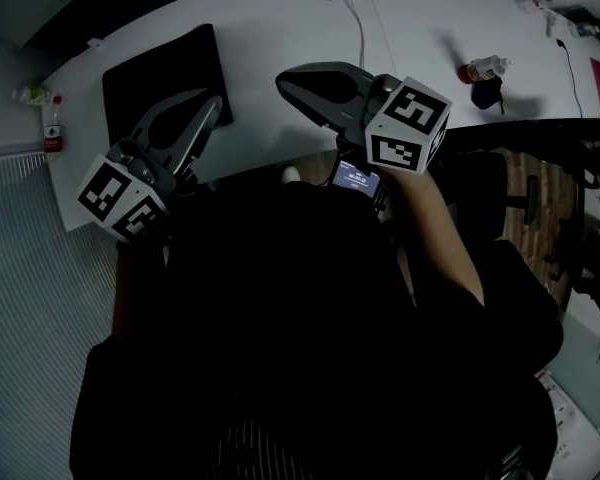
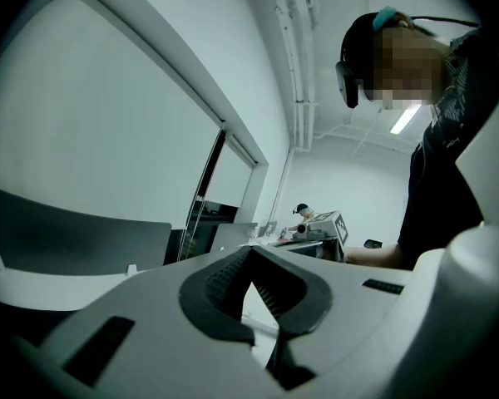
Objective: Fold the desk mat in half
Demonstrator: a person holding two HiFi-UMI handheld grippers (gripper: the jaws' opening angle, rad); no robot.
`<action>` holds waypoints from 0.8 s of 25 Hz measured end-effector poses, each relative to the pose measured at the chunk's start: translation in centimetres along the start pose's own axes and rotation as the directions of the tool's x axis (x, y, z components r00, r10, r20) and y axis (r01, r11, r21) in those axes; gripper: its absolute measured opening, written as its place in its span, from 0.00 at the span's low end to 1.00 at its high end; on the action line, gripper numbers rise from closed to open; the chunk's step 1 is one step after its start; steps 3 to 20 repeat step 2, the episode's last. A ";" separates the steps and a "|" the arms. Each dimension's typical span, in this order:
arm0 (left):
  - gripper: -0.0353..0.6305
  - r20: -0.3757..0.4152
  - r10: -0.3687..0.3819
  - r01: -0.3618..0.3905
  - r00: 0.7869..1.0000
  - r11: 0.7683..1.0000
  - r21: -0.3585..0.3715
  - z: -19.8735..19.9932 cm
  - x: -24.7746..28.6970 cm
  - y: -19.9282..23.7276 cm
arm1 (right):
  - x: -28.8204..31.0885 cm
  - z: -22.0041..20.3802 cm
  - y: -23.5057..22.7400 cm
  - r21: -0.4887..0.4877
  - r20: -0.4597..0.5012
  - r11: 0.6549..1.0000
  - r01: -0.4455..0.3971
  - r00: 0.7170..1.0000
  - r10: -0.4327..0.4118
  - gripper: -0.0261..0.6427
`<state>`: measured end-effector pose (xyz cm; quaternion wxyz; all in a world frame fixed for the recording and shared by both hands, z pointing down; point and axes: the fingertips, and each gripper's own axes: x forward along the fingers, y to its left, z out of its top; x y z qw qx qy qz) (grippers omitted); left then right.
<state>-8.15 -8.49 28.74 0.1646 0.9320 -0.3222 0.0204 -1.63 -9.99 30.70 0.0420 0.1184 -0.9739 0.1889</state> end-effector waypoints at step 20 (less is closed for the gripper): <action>0.06 -0.002 0.003 -0.003 1.000 1.000 -0.001 0.0 0.1 0.0 | -0.1 0.1 0.1 0.003 0.003 1.000 -0.010 1.000 0.010 0.04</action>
